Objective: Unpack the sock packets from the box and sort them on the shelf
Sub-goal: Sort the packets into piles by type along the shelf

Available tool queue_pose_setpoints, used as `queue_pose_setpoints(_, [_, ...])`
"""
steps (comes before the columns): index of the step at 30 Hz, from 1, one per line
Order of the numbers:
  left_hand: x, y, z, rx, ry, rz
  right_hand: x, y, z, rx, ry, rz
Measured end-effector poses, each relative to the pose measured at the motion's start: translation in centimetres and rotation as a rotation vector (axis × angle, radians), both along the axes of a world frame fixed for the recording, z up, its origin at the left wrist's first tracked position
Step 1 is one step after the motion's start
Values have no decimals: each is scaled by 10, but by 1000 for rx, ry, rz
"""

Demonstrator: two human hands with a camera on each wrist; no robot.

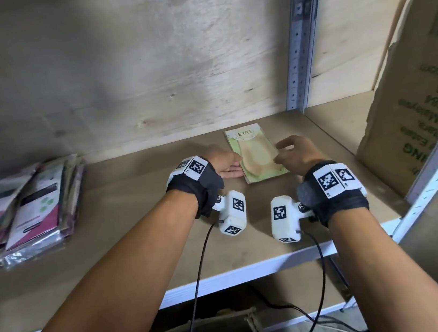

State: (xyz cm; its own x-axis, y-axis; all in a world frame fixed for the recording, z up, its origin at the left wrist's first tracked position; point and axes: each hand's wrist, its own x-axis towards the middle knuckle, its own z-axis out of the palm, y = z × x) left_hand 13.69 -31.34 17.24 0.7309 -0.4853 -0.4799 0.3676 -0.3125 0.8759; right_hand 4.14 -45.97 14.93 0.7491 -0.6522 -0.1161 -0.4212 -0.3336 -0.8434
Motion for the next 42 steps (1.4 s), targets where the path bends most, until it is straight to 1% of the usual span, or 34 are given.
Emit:
queue_pose_setpoints(7, [2,-13,0,-28,41,9,-4,-6,-1,-52,-6,-38])
queue_pose_setpoints(15, [3,-28,1,24,-15,-21,-5,-12,-4,-70,-25,-77])
queue_pose_setpoints(22, [4,-36,1,19,-42,-38,-5,-19,-7,-69,-40,-67])
queue_pose_setpoints(27, [5,-28,3,-16,-44,-37,-12,-24,-7,-58,-69,-57])
queue_pose_setpoints(29, [5,-17,4,-29,-84,-12,-16,-25,-6,-71,-97,-91])
queue_pose_setpoints(33, [-1,26,8,-34,-177,-13,-28,-16,0,-115,-173,-134])
queue_pose_setpoints(35, [-4,54,10,-8,-246,9,-34,-3,3,-94,-198,-91])
queue_pose_setpoints(38, [-7,96,9,1,-331,55,-42,26,3,31,-241,19])
queue_pose_setpoints(42, [-12,150,9,-65,-369,159,-45,69,5,103,-270,133])
